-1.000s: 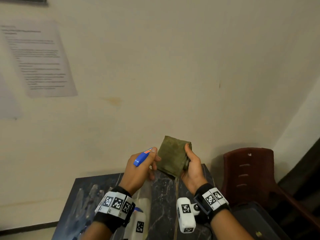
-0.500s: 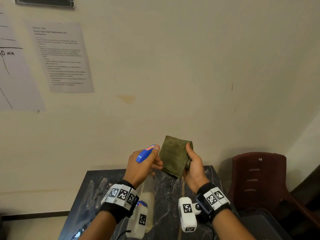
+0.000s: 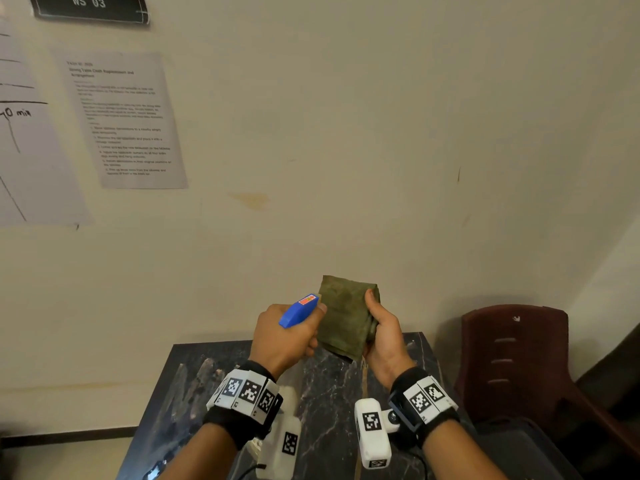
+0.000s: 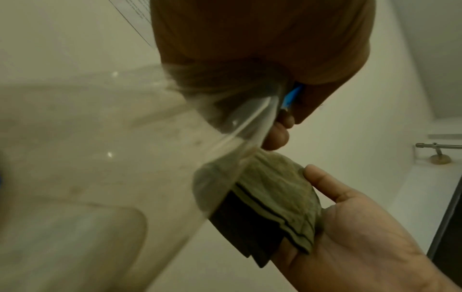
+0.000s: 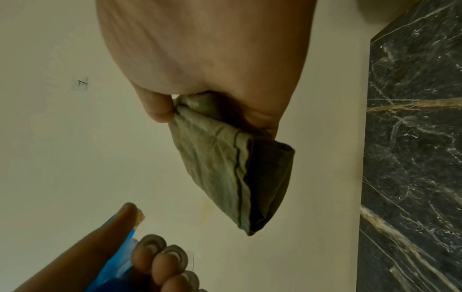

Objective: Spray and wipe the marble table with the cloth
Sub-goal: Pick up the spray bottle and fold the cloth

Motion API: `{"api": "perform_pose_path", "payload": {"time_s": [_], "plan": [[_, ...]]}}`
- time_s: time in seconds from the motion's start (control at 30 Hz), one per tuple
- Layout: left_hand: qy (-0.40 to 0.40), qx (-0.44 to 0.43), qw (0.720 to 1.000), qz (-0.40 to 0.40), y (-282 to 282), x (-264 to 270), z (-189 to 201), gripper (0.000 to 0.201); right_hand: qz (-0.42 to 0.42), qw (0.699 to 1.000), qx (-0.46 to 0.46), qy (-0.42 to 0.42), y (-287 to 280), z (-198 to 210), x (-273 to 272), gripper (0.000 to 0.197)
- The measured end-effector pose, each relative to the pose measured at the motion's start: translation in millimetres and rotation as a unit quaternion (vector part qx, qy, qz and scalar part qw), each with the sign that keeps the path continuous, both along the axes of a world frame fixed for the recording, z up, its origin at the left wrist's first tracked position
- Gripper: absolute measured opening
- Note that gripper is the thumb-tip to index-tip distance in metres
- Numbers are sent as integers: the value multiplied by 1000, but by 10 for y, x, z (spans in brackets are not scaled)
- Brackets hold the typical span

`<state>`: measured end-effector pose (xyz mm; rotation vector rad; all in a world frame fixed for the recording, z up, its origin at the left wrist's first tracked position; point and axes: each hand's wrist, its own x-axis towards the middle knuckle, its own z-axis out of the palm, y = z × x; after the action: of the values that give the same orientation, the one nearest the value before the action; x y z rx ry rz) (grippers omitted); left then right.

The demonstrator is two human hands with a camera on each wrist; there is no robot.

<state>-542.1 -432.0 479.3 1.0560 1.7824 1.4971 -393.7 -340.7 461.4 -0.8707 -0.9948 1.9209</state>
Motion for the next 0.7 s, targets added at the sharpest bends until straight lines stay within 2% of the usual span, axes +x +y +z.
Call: {"api": "perform_pose_path", "payload": {"time_s": [0.1, 0.37, 0.5, 0.57, 0.7], "plan": [[66, -19, 998, 4, -33, -35, -23, 54, 2, 1000, -1, 7, -25, 16, -3, 49], [3, -5, 1000, 21, -130, 15, -54, 49, 20, 1000, 7, 11, -92, 35, -21, 50], [-48, -6, 999, -9, -163, 9, -5, 29, 34, 999, 4, 3, -119, -4, -44, 53], [-35, -19, 999, -20, -194, 1, 1, 30, 36, 999, 6, 1, -126, -13, -49, 53], [-23, -31, 999, 10, -228, 11, -33, 42, 32, 999, 6, 5, -163, -8, -61, 50]]}}
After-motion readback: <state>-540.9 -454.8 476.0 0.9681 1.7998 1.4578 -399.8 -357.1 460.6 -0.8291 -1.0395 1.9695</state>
